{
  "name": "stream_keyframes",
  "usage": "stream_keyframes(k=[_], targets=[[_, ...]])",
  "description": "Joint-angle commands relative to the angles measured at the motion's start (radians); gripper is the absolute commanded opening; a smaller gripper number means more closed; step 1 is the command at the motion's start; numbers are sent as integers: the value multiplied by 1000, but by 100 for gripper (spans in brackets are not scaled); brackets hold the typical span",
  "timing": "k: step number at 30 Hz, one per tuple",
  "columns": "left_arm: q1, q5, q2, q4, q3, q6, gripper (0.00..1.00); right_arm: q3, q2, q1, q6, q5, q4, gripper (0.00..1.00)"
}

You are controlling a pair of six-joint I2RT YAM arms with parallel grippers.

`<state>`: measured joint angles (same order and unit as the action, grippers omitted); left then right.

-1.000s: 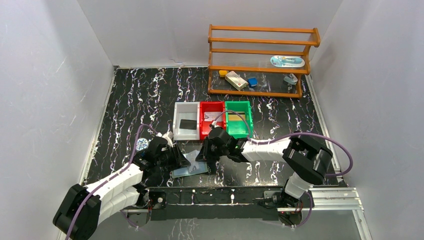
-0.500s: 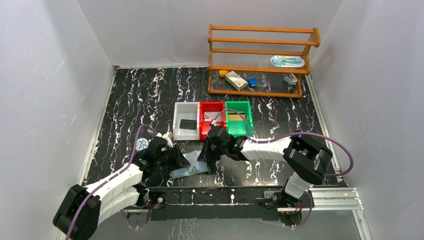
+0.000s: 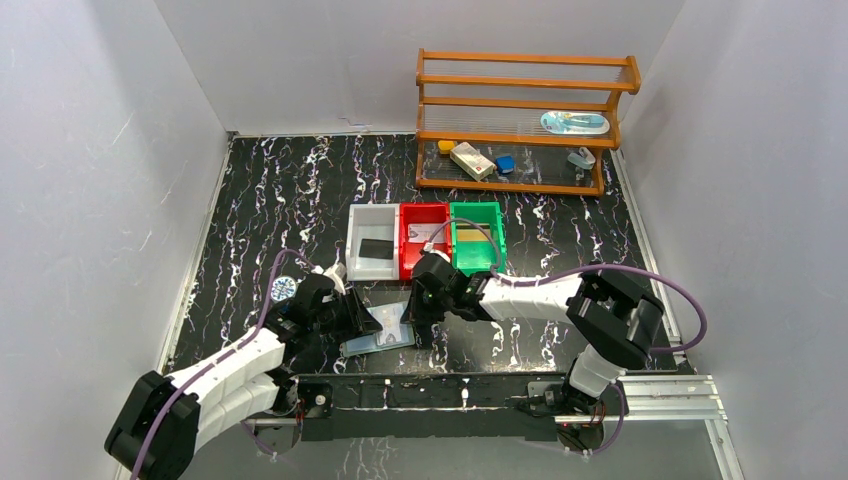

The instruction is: Take the credit cards out of the card holder

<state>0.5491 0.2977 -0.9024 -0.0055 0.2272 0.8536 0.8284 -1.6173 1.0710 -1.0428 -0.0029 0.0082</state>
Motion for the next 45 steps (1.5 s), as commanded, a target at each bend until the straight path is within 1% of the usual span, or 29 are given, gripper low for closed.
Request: stream_keyframes(k=[1,6,7,9,10,13,17,22,31,40,45], targets=[[2,30,-22,19,-8,9,33,63,-24,15,18,58,-75,0],[3,32,-33,33,-20,28,33,36,-38,15,5,32,-11,0],[3,30,-26,30,-20,29,33,27,-33,15,6,17,16,1],[3,19,-10,17,-19,29,33,11,-23,14,1,8,55,6],[3,14,-3,11,-19,28,33,6,-16,13,-2,8,70,11],[3,6,9,-4,-13,24,33,2,-9,14,-9,-1,101,21],[3,1,12,-15,-8,20,33,6,-16,14,-14,-8,111,26],[3,3,11,-15,-5,16,33,8,-51,11,-22,-29,125,29],[3,3,8,-16,-6,15,33,6,-106,12,-56,-37,115,29],[3,2,7,-14,-11,13,33,28,-29,12,-24,34,40,30],[2,4,5,-11,-12,13,33,17,-46,12,-30,7,74,30]])
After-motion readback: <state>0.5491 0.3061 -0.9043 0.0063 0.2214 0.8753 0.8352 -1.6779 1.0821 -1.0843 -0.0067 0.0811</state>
